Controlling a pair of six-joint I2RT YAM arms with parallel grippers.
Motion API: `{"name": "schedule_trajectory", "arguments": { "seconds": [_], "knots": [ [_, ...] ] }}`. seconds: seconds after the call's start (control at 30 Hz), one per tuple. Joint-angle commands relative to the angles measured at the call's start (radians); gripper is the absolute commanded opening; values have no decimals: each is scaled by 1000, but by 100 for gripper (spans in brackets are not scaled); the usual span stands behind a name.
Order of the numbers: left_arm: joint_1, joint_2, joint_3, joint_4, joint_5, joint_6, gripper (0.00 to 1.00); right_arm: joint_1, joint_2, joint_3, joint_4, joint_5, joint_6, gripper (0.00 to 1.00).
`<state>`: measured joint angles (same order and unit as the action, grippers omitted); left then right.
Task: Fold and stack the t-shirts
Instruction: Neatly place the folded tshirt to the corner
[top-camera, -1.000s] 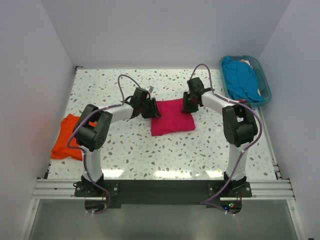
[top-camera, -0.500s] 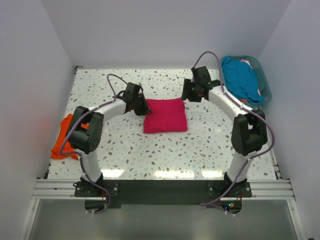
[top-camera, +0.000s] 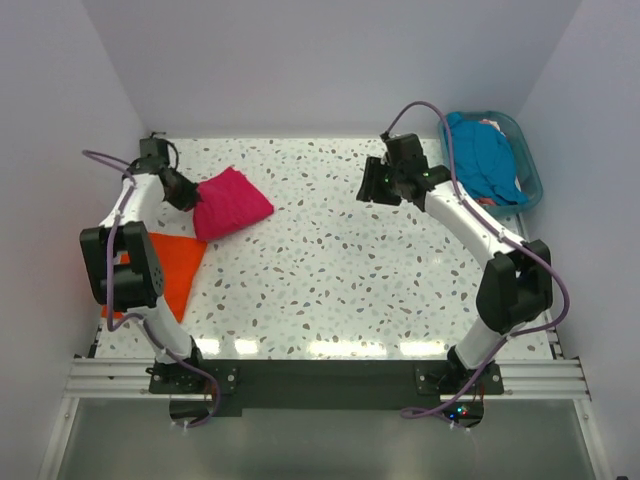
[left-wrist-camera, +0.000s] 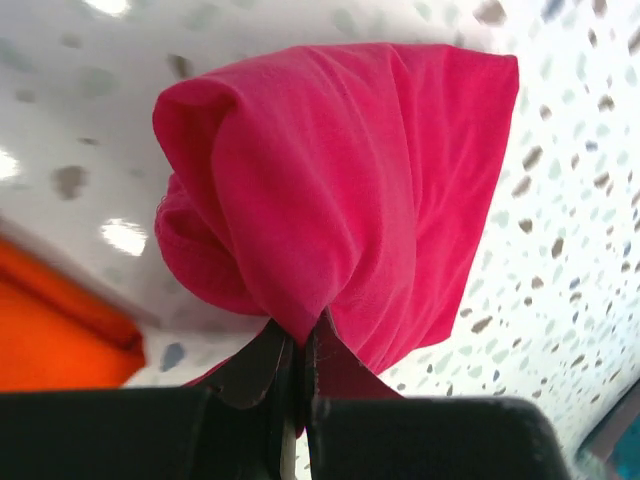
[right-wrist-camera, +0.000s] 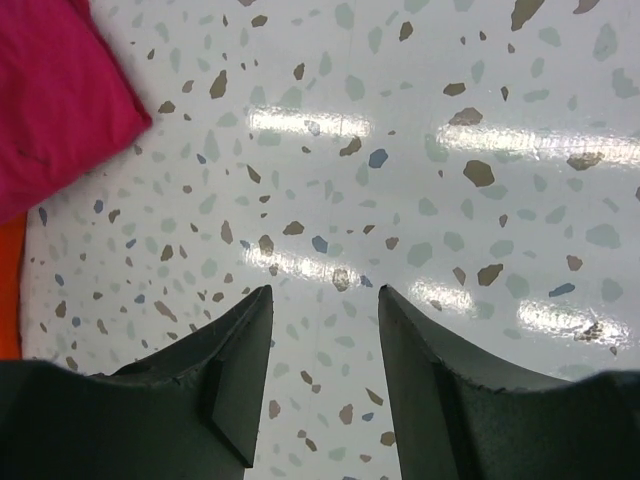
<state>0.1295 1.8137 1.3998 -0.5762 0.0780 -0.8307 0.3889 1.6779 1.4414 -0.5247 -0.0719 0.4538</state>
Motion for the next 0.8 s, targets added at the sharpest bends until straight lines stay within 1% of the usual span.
{"name": "schedule_trajectory", "arguments": {
  "seconds": [0.0, 0.07, 0.27, 0.43, 0.47, 0.57, 0.77],
  "knots": [
    [96, -94, 24, -100, -27, -41, 0, 18, -32, -4, 12, -20, 10, 50],
    [148, -131, 1, -111, -35, -42, 0, 27, -38, -10, 14, -20, 11, 49],
    [223, -234, -54, -120, -58, -19, 0, 47, -50, -13, 17, -22, 14, 48],
    [239, -298, -68, -151, -75, 5, 0, 67, -60, -12, 14, -22, 17, 47],
    [240, -310, -73, -151, -104, 8, 0, 68, -66, -13, 14, -22, 17, 47],
    [255, -352, -94, -148, -116, 22, 0, 74, -73, -18, 9, -17, 14, 46],
    [282, -390, -85, -148, -93, 68, 0, 80, -107, -27, 3, -11, 16, 45]
  ]
}}
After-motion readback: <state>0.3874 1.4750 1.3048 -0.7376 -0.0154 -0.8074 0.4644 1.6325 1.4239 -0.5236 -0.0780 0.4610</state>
